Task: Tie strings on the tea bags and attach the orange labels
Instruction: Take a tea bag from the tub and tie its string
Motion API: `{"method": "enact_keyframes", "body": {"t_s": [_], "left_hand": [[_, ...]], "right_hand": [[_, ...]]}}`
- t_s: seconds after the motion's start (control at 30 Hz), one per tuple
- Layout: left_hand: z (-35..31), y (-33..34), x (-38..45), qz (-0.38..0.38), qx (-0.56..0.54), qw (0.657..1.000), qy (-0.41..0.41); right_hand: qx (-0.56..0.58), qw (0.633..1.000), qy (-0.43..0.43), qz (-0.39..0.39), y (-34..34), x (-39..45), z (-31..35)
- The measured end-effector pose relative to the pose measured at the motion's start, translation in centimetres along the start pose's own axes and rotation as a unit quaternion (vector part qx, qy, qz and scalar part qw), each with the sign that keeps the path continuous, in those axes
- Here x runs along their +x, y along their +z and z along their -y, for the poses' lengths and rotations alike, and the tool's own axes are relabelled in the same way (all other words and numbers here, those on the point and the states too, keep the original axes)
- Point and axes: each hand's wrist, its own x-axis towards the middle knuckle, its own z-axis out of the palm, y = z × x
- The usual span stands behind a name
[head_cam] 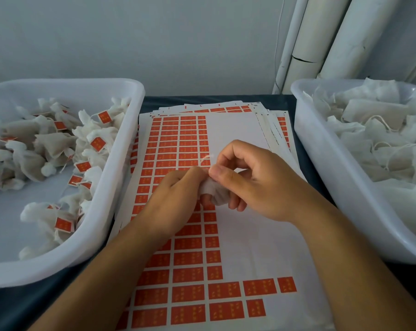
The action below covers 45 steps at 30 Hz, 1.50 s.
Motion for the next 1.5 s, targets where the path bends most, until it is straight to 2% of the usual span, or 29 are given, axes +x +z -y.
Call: {"method": "enact_keyframes", "body": {"t_s": [0.23, 0.33, 0.43, 0.57, 0.77, 1.0, 1.1, 1.13, 1.2, 1.33, 1.5], "left_hand": [[-0.1, 0.1, 0.1, -0.057, -0.059, 0.996, -0.046], [0.0, 0.1, 0.3, -0.069, -0.137, 0.986, -0.070], [0.2, -0.1, 0.5, -0.090, -0.069, 0.990, -0.084], [-0.3, -0.4, 0.1, -0.076, -0.101, 0.986, -0.104], [-0.5, -0.6, 0.1, -0.066, -0.084, 0.988, -0.112], [-0.6, -1.0, 0.0, -0.023, -0.041, 0.998, -0.037], [-1.0, -0.7, 1.0, -0.008, -0.070, 0.997, -0.027], [-0.9, -0.7, 1.1, 0.007, -0.064, 0.998, -0.006], [-0.6, -0.7, 0.7, 0.034, -0.051, 0.994, 0.087], [0.0, -0.5, 0.3, -0.005, -0.064, 0.988, 0.142], [0.1, 0.0, 0.3, -0.061, -0.096, 0.979, 0.168]], "right_hand": [[-0.011, 0.999, -0.023, 0.036, 0.1, -0.3, 0.1], [-0.019, 0.999, -0.028, 0.030, 0.1, -0.3, 0.1], [-0.040, 0.998, -0.040, 0.020, 0.2, -0.3, 0.0], [-0.090, 0.995, -0.047, 0.005, 0.5, -0.3, -0.3], [-0.148, 0.986, -0.056, -0.053, 1.5, 0.0, -0.4], [-0.099, 0.991, -0.045, -0.077, 1.3, 0.3, -0.5], [-0.055, 0.994, -0.037, -0.083, 1.0, 0.3, -0.4], [-0.043, 0.995, -0.037, -0.084, 0.8, 0.3, -0.4], [-0.026, 0.996, -0.035, -0.083, 0.5, 0.3, -0.4], [-0.005, 0.996, -0.008, -0.085, 0.5, 0.4, -0.3], [0.058, 0.994, 0.020, -0.086, 0.5, 0.4, 0.2]]}}
